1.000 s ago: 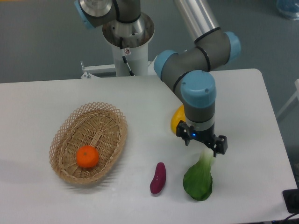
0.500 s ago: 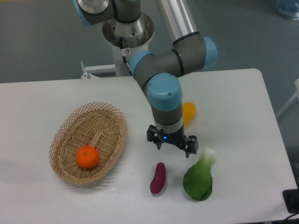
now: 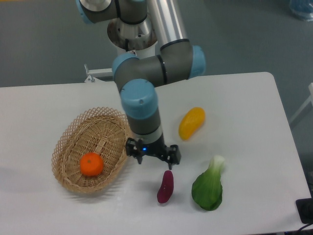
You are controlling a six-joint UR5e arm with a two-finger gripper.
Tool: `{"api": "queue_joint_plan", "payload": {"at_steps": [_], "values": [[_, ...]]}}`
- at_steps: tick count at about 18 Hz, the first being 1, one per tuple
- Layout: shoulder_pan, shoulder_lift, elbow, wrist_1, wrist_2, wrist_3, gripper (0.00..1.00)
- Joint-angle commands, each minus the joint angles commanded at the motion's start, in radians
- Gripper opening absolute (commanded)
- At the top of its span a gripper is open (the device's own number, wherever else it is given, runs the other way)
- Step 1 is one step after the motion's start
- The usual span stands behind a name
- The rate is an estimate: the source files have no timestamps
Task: Pick up the orange from the basket
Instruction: 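Move the gripper over the wicker basket above the orange, then lower the gripper onto the orange inside the basket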
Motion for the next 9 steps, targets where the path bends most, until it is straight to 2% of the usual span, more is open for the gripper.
{"api": "queue_joint_plan", "payload": {"at_steps": [3,6,9], "values": [[-0.038,0.008,-0.02,-0.002,-0.038,-0.018,1.0],[-0.081,0.003,-0.023,-0.005,-0.066,-0.1,1.0],[-0.121,0.002,-0.066,-0.002,-0.065,-0.126,1.0]]}}
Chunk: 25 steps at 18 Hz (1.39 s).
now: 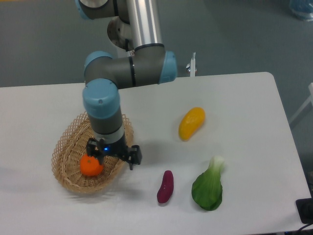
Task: Pick up the orange from the basket
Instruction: 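Lower the gripper onto the orange inside the basket, then close the gripper around the orange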
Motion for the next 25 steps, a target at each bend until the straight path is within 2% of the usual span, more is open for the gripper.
{"api": "queue_joint_plan", "payload": {"at_steps": [3,8,15,25], "values": [[-0.029,-0.002,-0.005,-0.002,0.006,0.0,1.0],[-0.068,-0.014,-0.052,0.003,0.011,0.0,1.0],[-0.081,-0.064,-0.034,0.006,0.009,-0.008,1.0],[-0.089,-0.103,-0.005,0.012,0.009,-0.047,1.0]]}}
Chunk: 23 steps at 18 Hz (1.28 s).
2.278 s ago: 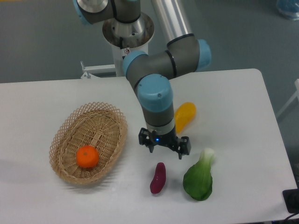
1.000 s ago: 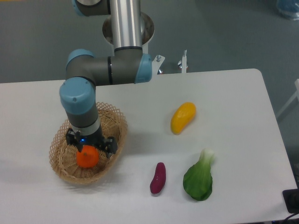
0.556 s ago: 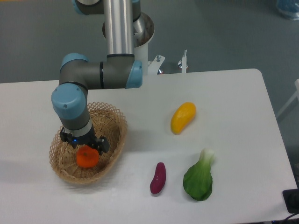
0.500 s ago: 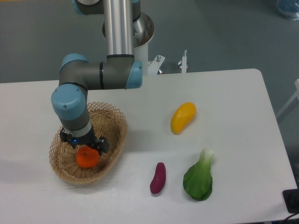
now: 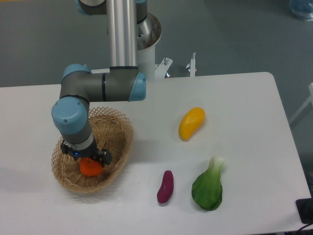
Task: Pick up the orange from the basket
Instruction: 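Close the gripper around the orange, then lift the orange out of the basket and carry it toward the bok choy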
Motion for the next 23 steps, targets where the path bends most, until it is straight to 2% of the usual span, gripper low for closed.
{"api": "queue_joint_plan", "payload": {"at_steps": [7,8,13,18,23], "values": [[0.0,-0.009,0.011,0.005,0.002,0.004,0.99],[0.0,-0.009,0.009,0.005,0.0,0.006,0.84],[0.001,-0.003,0.015,0.003,-0.003,0.004,0.46],[0.018,0.06,0.018,0.005,-0.028,0.006,0.46],[0.066,0.101,0.018,0.006,-0.028,0.011,0.46]]}}
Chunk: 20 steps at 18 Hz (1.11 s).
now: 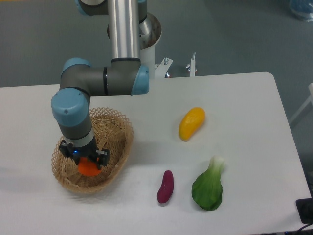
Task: Pick up the orange from the basket
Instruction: 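Lift the orange out of the basket and carry it toward the bok choy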
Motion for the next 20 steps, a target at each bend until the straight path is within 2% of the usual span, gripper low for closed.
{"api": "queue_joint_plan", "payload": {"at_steps": [9,14,20], "values": [[0.143,0.032,0.035,0.002,0.003,0.139,0.46],[0.25,0.034,0.043,0.0,0.002,0.245,0.46],[0.337,0.022,0.072,-0.012,0.0,0.345,0.46]]}}
